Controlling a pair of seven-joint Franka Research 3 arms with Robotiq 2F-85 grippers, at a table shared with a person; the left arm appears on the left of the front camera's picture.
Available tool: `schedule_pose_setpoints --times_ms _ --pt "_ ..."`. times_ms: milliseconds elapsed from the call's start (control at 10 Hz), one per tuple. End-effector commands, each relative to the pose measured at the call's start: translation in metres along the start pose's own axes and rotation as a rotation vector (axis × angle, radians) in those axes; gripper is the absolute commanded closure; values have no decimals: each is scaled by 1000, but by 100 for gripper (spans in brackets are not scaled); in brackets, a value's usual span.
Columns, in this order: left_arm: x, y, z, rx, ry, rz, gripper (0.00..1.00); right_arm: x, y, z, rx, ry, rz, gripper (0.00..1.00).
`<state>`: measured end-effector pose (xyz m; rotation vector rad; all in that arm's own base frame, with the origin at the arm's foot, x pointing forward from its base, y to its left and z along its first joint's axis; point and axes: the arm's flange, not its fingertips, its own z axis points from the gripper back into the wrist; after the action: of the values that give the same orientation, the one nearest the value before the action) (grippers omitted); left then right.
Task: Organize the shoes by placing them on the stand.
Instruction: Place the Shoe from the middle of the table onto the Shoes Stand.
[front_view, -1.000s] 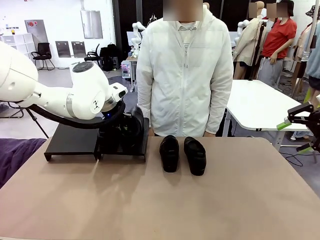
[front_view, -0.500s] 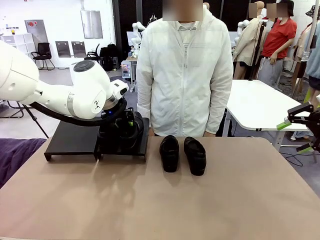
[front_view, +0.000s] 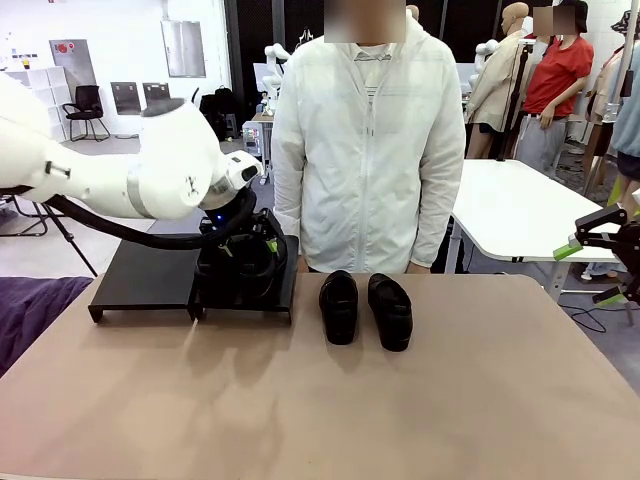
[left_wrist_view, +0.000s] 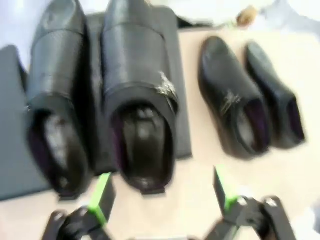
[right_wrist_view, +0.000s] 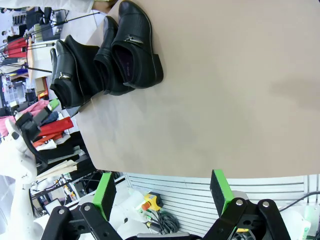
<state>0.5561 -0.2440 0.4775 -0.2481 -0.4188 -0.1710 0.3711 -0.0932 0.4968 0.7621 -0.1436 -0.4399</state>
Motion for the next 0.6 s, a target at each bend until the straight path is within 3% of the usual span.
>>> schedule_pose_setpoints --times_ms 0,100,300,400,500 --pt "-13 22 56 -72 210 -82 0 1 2 3 1 11 10 0" --pt "-22 30 86 -145 275 -118 0 1 2 3 1 11 10 0" --pt "-42 72 141 -267 532 -86 0 1 2 3 1 11 10 0" --pt "-60 107 157 -415 573 -65 0 1 2 3 1 11 10 0" --pt "-88 144 165 -546 527 -24 0 1 2 3 1 11 10 0"
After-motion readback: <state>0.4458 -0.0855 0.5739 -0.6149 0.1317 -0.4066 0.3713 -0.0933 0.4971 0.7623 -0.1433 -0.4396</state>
